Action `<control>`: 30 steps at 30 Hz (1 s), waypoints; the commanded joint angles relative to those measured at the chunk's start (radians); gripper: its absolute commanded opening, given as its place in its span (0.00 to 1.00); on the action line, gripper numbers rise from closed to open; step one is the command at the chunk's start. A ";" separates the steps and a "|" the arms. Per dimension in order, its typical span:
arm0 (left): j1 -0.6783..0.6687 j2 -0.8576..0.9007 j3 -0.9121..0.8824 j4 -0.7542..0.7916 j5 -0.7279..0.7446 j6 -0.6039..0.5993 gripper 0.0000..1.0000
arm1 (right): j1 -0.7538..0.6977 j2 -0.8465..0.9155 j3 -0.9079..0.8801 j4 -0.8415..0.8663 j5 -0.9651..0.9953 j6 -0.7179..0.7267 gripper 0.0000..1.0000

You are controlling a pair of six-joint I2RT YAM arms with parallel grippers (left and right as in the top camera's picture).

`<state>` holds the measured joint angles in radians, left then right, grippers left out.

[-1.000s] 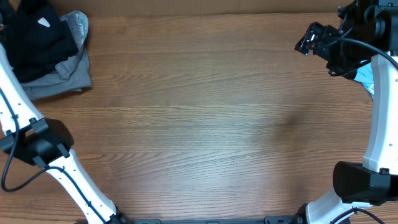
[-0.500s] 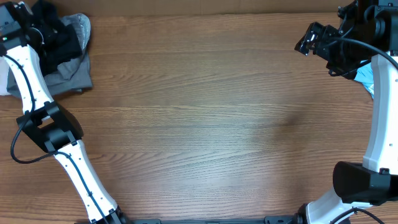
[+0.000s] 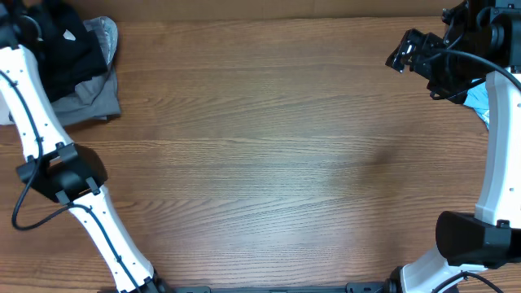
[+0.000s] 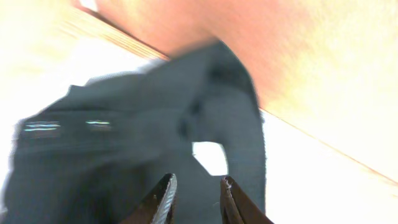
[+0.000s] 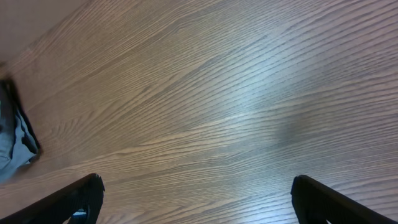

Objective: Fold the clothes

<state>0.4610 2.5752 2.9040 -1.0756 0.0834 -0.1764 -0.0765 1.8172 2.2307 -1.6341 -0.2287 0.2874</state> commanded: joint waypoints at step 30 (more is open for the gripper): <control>0.076 -0.330 -0.210 -0.123 -0.057 -0.017 0.79 | 0.003 -0.067 0.009 0.010 -0.060 0.026 1.00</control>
<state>0.5602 2.4313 2.6446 -1.1267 -0.0132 -0.1291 -0.0769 1.8156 2.2307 -1.6081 -0.2668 0.3107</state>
